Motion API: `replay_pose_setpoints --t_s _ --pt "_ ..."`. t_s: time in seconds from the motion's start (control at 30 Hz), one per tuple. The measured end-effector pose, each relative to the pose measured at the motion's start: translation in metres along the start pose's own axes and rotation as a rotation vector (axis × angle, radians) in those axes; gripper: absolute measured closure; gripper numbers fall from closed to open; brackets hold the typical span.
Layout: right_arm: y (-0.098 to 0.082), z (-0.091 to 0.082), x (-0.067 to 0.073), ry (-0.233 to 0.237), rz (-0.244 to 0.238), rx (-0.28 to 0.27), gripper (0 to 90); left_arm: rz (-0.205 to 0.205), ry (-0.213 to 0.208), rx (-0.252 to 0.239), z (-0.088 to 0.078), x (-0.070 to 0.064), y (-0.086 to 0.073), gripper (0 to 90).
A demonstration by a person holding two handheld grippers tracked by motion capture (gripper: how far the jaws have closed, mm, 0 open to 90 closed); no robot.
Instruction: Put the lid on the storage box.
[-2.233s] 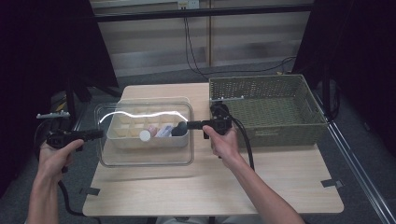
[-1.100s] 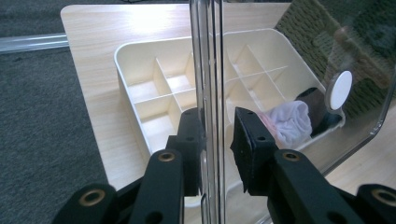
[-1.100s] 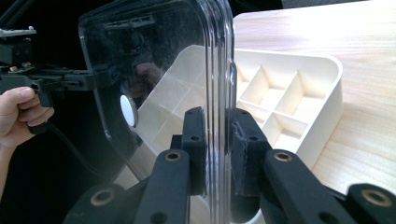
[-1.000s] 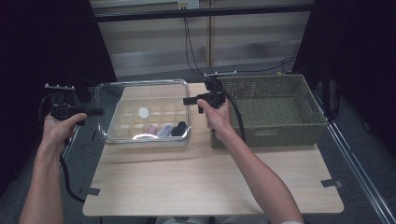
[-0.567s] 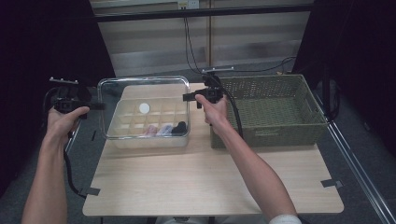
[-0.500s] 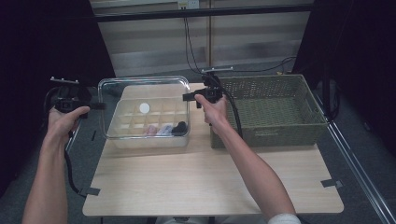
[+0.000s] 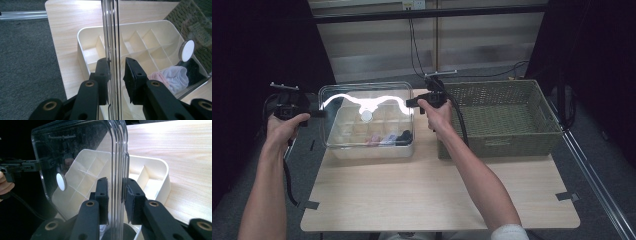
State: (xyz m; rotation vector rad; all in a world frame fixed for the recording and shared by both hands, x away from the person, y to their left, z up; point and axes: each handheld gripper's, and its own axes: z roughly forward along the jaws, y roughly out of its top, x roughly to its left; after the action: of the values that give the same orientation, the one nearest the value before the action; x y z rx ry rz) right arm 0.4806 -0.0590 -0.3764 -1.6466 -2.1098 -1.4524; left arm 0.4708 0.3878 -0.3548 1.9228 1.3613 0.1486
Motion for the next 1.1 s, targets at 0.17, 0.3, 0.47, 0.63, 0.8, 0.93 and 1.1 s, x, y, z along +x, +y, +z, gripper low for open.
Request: replay_pose_setpoints --t_s 0.17,0.3,0.47,0.63,0.8,0.93,1.1 --pt "0.002 0.001 0.002 -0.023 -0.004 0.014 74.6 -0.012 -0.006 0.016 0.005 0.004 0.000 73.3" --pt "0.003 -0.001 0.005 -0.014 0.002 0.025 75.6 -0.007 0.001 0.040 0.007 0.006 0.000 73.2" --pt "0.003 0.000 0.007 -0.036 -0.007 0.029 75.2 -0.025 -0.001 0.033 0.010 0.008 -0.001 73.5" --pt "-0.001 0.008 -0.003 -0.052 0.029 0.053 73.3 -0.031 0.009 0.037 0.015 0.007 0.001 73.8" --pt "-0.001 0.016 -0.007 -0.074 0.039 0.058 70.1 -0.042 0.007 0.034 0.021 0.010 0.000 73.5" --pt "-0.001 0.025 -0.008 -0.119 0.040 0.078 66.4 -0.026 0.025 0.067 0.030 0.012 0.001 71.7" --pt "-0.002 0.035 -0.014 -0.149 0.068 0.098 63.0 -0.051 0.011 0.079 0.039 0.018 0.000 70.3"
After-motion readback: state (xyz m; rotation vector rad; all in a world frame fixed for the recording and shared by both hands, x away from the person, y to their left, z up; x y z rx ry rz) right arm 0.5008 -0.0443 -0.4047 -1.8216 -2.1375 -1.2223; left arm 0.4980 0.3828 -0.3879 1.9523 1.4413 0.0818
